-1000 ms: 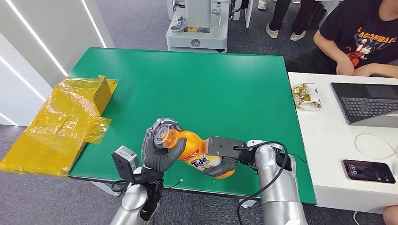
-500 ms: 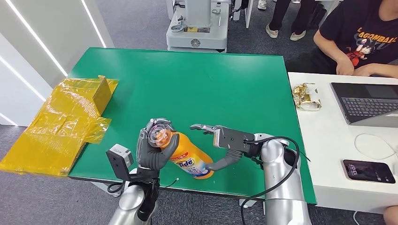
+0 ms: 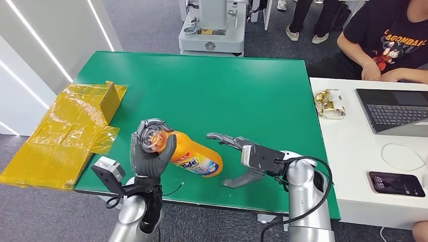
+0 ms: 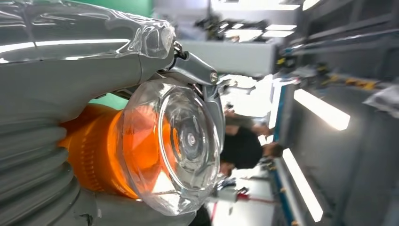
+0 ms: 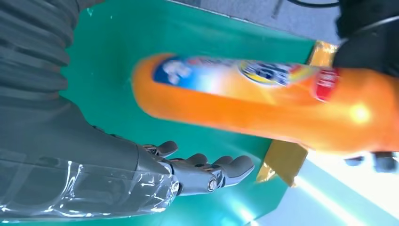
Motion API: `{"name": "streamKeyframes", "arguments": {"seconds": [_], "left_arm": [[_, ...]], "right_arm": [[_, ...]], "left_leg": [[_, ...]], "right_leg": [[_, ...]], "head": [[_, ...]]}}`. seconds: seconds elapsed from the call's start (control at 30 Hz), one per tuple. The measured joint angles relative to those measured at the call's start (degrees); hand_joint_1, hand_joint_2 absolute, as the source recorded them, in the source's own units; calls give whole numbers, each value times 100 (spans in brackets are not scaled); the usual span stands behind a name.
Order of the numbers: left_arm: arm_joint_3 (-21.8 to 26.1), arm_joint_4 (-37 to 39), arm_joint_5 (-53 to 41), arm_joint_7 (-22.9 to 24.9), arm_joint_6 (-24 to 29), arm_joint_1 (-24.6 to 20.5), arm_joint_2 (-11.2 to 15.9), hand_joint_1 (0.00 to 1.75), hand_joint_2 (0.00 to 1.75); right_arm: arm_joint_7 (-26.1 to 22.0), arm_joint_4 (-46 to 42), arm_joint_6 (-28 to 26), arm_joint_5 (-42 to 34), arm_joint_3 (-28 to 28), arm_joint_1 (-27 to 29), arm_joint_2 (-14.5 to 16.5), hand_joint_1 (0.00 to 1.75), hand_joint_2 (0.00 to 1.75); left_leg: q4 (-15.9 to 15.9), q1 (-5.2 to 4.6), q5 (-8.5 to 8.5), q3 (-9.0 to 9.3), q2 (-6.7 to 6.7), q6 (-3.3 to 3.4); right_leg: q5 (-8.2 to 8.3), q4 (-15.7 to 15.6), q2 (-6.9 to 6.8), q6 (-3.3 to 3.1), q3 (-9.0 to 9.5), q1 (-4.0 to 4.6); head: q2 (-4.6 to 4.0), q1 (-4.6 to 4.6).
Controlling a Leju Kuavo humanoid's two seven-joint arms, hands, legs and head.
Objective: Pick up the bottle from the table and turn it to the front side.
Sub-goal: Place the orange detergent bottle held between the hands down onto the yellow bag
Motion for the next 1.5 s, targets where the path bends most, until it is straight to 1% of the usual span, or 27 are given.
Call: {"name": "streamKeyframes", "arguments": {"seconds": [0.2, 0.37, 0.47, 0.6, 0.73, 0.83, 0.93, 1.17, 1.37, 1.5], "left_arm": [[145, -594, -369, 2, 355, -108, 125, 175, 175], [233, -916, -805, 130, 764, -204, 259, 175, 175], [297, -1028, -1187, 241, 1088, -288, 387, 175, 175], [381, -1090, -1772, 530, 1468, -406, 616, 175, 175], [416, -1057, -2665, 998, 1673, -586, 878, 175, 175], [417, -885, -3223, 1287, 1749, -809, 1104, 175, 175], [416, -593, -3546, 1465, 1806, -1039, 1298, 175, 175], [414, 245, -4281, 1828, 1879, -1438, 1790, 175, 175], [372, 1025, -5070, 2206, 1678, -1776, 2265, 175, 175], [225, 1796, -5568, 2297, 1398, -2196, 2603, 175, 175]], "right_arm": [[1, -387, 0, -393, 75, 197, -2, 0, 175], [6, -695, 0, -681, 127, 306, -15, 0, 175], [7, -883, 0, -813, 161, 419, -61, 0, 175], [6, -1114, 0, -1027, 216, 725, -174, 0, 175], [5, -1403, 0, -1337, 248, 1048, -249, 0, 175], [5, -1614, 0, -1669, 330, 1273, -298, 0, 175], [5, -1770, 0, -1937, 402, 1393, -321, 0, 175], [5, -2276, 0, -2186, 534, 1776, -364, 0, 175], [4, -2716, 0, -2413, 576, 2074, -407, 0, 175], [3, -2866, 0, -2661, 611, 2126, -423, 0, 175]], "left_leg": [[0, 0, 0, 3, 3, 0], [0, 0, 0, 4, 7, 0], [0, 0, 0, 4, 8, 0], [0, 0, 0, 4, 9, 0], [0, 0, 0, 3, 9, 0], [0, 0, 0, 4, 15, -1], [0, 0, 0, 6, 19, -1], [0, 0, 1, 7, 24, -2], [-1, 0, 0, 5, 32, -2], [-1, 2, 2, 3, 41, -4]], "right_leg": [[0, 0, 4, 0, -1, 0], [0, 0, 9, 0, -4, 0], [0, -1, 9, 0, -4, 0], [0, -1, 9, -1, -6, 0], [-1, -1, 9, -1, -7, 0], [-1, -1, 15, -1, -8, 0], [0, -1, 20, -1, -9, 0], [0, 0, 27, -2, -11, 0], [0, 0, 35, -2, -16, 0], [1, 1, 40, -4, -22, 2]], "head": [[0, 0], [0, 2], [0, 2], [0, 2], [0, 3], [0, 3], [0, 3], [0, 4], [0, 4], [0, 3]]}}
